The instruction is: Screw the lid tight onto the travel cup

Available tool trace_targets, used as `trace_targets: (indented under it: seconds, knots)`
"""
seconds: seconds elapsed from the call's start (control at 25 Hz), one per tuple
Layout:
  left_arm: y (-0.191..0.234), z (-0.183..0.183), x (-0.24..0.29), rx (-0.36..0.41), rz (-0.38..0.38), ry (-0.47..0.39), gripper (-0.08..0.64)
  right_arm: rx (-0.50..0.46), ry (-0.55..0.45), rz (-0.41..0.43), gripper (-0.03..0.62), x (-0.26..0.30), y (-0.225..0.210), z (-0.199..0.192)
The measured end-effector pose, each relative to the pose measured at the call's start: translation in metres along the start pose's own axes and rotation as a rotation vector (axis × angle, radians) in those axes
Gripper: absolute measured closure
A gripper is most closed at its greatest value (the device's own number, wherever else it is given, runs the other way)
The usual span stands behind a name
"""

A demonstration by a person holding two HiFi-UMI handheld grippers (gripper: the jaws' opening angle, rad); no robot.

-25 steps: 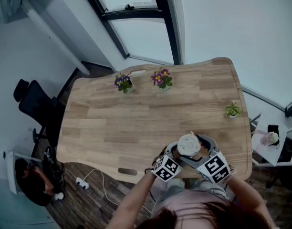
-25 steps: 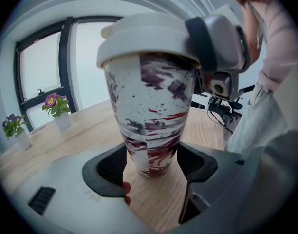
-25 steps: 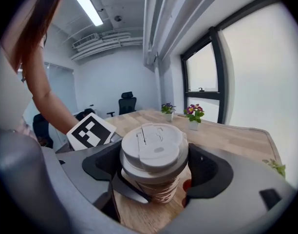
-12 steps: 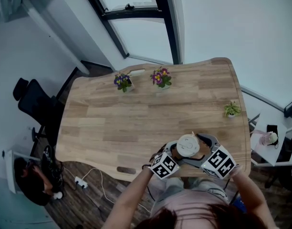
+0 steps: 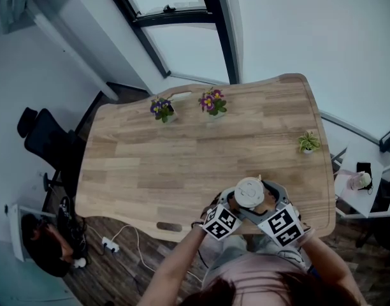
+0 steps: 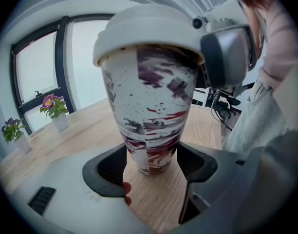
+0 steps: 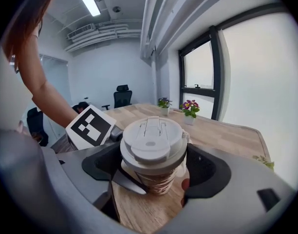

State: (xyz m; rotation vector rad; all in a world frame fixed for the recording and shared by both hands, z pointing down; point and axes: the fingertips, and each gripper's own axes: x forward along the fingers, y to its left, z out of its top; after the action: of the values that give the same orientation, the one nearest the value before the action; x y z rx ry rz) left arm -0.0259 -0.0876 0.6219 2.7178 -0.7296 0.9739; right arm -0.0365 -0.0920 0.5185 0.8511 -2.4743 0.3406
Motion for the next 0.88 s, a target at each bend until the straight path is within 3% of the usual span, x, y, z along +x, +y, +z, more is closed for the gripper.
trace_targets:
  seconds: [0.2, 0.44, 0.56, 0.76, 0.88]
  knots:
    - [-0.0017, -0.0028, -0.0009, 0.046, -0.055, 0.018, 0.241, 0.035, 0.005, 0.084, 0.178, -0.0036, -0.0002, 0.0024]
    - [-0.0028, -0.0071, 0.0008, 0.117, -0.094, 0.062, 0.25, -0.09, 0.032, 0.165, 0.179, -0.0034, -0.0008, 0.0048]
    - [-0.0036, -0.0085, 0.0009, 0.106, -0.08, 0.065, 0.256, -0.1, 0.015, 0.137, 0.179, -0.0055, 0.0002, 0.0063]
    - [-0.0024, -0.0086, 0.0005, 0.052, -0.039, 0.034, 0.258, -0.018, -0.03, 0.007, 0.189, -0.0083, -0.0009, 0.0051]
    - [-0.0038, -0.0085, 0.001, 0.023, -0.035, 0.015, 0.258, 0.0, -0.031, 0.017, 0.189, -0.0081, 0.0008, 0.0043]
